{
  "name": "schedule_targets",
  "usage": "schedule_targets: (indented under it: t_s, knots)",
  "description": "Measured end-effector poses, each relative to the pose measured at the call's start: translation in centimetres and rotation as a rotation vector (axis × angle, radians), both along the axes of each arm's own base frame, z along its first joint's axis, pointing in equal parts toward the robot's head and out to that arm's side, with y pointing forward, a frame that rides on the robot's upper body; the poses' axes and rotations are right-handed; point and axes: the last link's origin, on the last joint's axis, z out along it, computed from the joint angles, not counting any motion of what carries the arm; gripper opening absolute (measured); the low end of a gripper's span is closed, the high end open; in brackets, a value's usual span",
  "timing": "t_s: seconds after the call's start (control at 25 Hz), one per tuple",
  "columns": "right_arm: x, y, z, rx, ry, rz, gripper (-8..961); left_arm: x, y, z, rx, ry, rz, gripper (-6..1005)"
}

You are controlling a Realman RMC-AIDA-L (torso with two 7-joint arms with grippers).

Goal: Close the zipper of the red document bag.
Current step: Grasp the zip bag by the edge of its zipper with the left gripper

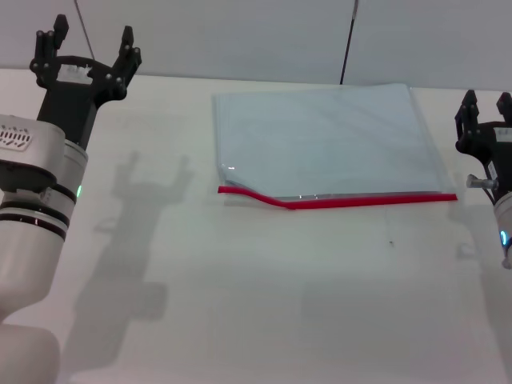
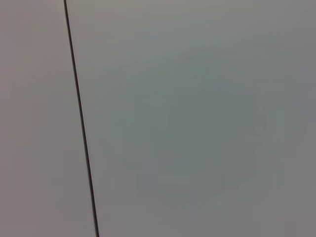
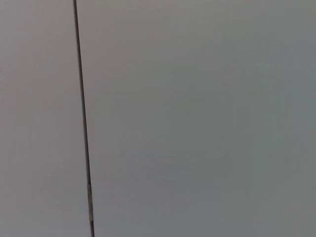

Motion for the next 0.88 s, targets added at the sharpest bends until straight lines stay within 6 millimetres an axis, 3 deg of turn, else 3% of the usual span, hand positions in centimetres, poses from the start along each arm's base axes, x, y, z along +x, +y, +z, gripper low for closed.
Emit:
schedule_targets:
  t_s: [0.48, 0.72, 0.88]
  knots:
    - [0.3, 0.0, -0.2, -0.018, -0.006, -0.011, 478, 0.1, 0.6, -1.0, -0.079, -0.016, 0.031, 888]
    - [0.5, 0.0, -0.3, -0.029, -0.01, -0.017, 477, 2.0, 1.9, -2.6, -0.321, 0.001, 0.052, 888]
    - [0.4, -0.1, -0.4, -0.033, -0.01, -0.015, 475, 3.7, 2.6, -2.5, -0.506, 0.071, 0.054, 888]
